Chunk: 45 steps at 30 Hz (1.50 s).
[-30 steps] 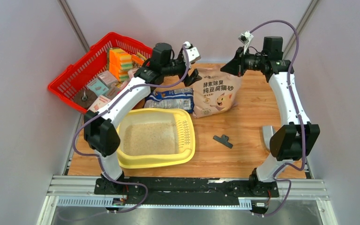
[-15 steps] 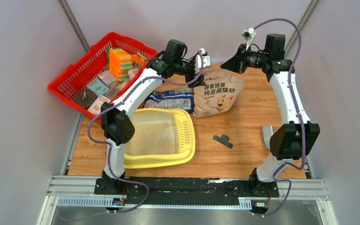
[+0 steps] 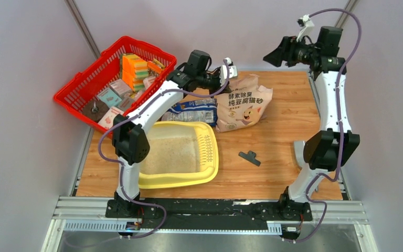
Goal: Fill the litter box with clean litter
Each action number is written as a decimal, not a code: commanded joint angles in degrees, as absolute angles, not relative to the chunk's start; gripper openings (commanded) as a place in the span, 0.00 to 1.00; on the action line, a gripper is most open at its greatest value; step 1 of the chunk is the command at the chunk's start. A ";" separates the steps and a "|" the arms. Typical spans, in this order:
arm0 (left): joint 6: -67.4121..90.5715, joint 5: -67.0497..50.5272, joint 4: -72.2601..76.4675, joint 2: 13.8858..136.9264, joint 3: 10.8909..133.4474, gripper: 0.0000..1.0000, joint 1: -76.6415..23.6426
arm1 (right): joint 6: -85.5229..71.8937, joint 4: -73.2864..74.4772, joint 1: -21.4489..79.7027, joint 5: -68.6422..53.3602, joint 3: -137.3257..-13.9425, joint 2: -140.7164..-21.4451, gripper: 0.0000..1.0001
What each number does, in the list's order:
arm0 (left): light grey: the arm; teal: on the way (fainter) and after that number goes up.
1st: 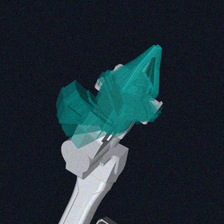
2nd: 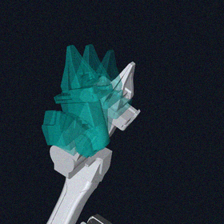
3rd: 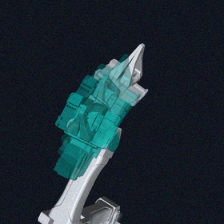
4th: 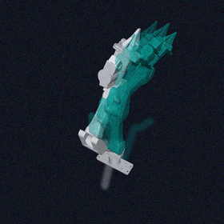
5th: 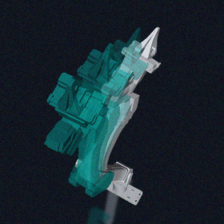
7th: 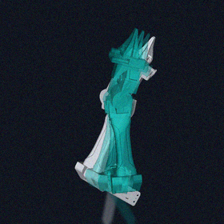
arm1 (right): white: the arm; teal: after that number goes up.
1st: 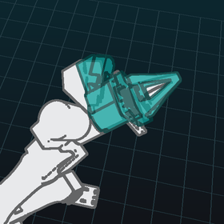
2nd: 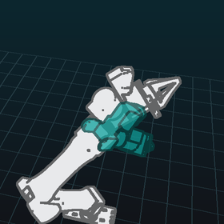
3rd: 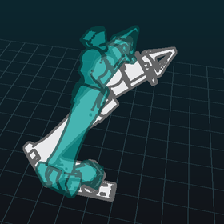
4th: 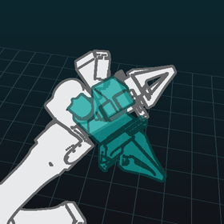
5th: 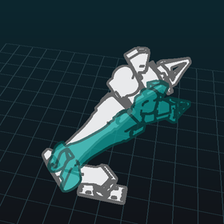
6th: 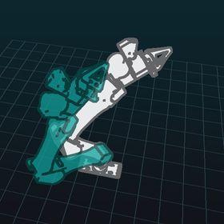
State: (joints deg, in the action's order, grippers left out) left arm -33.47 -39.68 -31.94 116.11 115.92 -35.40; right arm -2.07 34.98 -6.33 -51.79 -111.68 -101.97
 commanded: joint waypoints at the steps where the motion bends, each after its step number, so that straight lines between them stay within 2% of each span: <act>1: -30.76 -41.13 -22.34 108.20 111.29 0.00 -35.86 | 6.13 49.19 -7.74 -40.44 -121.98 -107.04 0.83; 9: -30.68 -41.84 -20.92 107.40 109.86 0.00 -36.12 | 20.55 70.19 -6.59 -44.19 -124.89 -114.08 0.83; 15: -30.06 -42.01 -20.74 107.67 109.78 0.00 -36.56 | 22.94 76.81 -5.89 -47.29 -123.67 -115.75 0.82; 19: -29.88 -42.01 -20.74 107.40 109.69 0.00 -36.47 | 22.94 75.76 -4.75 -45.62 -119.71 -115.40 0.80; 27: -29.88 -42.01 -20.30 107.14 109.60 0.00 -36.56 | 20.05 75.69 -1.93 -34.02 -119.80 -115.15 0.66; 31: -29.88 -42.01 -20.30 107.49 110.04 0.00 -36.56 | 19.60 77.51 -2.28 -41.29 -123.03 -114.70 0.67; 35: -31.20 -42.36 -21.44 107.40 110.04 0.00 -36.56 | 16.71 77.96 -4.65 -47.36 -126.64 -114.78 0.74; 38: -31.64 -42.54 -21.62 107.49 110.04 0.00 -36.48 | 13.80 77.17 -5.89 -49.22 -126.65 -116.01 0.75; 45: -31.20 -42.54 -21.53 107.67 110.65 0.00 -36.47 | 8.36 74.27 -6.42 -52.37 -122.61 -118.12 0.66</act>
